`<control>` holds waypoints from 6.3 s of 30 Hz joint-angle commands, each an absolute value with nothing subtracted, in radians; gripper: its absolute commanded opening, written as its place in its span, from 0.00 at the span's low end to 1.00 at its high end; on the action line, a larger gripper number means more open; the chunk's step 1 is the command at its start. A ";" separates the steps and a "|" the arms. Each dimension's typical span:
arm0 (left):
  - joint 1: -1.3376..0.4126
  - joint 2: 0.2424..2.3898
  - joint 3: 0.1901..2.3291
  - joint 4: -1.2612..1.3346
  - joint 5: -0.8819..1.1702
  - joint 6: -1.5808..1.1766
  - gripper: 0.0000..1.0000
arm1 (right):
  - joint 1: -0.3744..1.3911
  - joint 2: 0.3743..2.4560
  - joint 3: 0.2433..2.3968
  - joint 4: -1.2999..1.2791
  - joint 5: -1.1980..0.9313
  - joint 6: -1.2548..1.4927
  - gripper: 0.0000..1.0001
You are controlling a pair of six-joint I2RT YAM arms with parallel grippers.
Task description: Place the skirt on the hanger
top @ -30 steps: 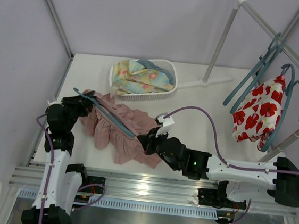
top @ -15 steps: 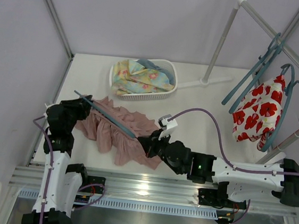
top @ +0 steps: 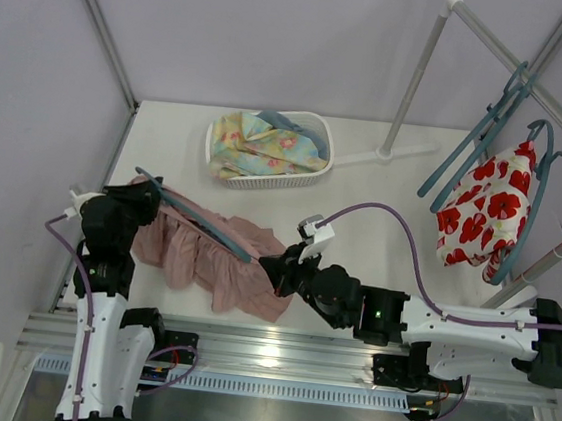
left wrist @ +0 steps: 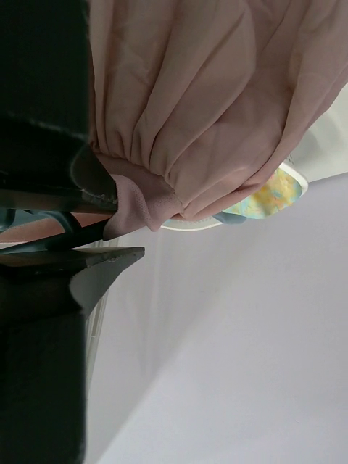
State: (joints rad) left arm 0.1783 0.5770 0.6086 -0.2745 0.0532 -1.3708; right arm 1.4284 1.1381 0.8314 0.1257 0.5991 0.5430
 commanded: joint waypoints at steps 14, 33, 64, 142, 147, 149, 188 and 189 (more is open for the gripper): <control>0.204 0.604 0.725 -0.186 -0.110 -1.370 0.00 | 1.463 1.193 0.867 0.097 0.598 0.572 0.00; 0.150 0.531 0.710 -0.229 -0.382 -1.117 0.00 | 1.468 1.132 0.986 0.005 0.580 0.554 0.00; 0.066 0.396 0.655 -0.271 -0.215 -1.164 0.00 | 1.333 1.666 1.700 -0.219 0.295 0.509 0.00; 0.054 0.552 1.100 -0.635 0.463 -0.856 0.00 | 1.088 1.875 2.034 -0.259 -0.046 0.308 0.00; 0.052 0.607 1.097 -0.588 0.424 -0.879 0.00 | 1.095 1.795 1.987 -0.372 0.000 0.339 0.46; 0.052 0.621 1.094 -0.577 0.393 -0.888 0.00 | 1.080 1.723 1.939 -0.394 0.000 0.351 0.51; 0.052 0.802 1.293 -0.729 -0.077 -1.253 0.00 | 1.379 1.463 1.419 -0.319 0.528 0.120 0.00; 0.054 0.804 1.293 -0.735 -0.080 -1.253 0.00 | 1.378 1.459 1.416 -0.325 0.532 0.123 0.00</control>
State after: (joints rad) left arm 0.0544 0.8051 1.2346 -0.7891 -0.0502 -1.2160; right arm 1.3903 1.5211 1.4178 -0.3424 0.4736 0.1108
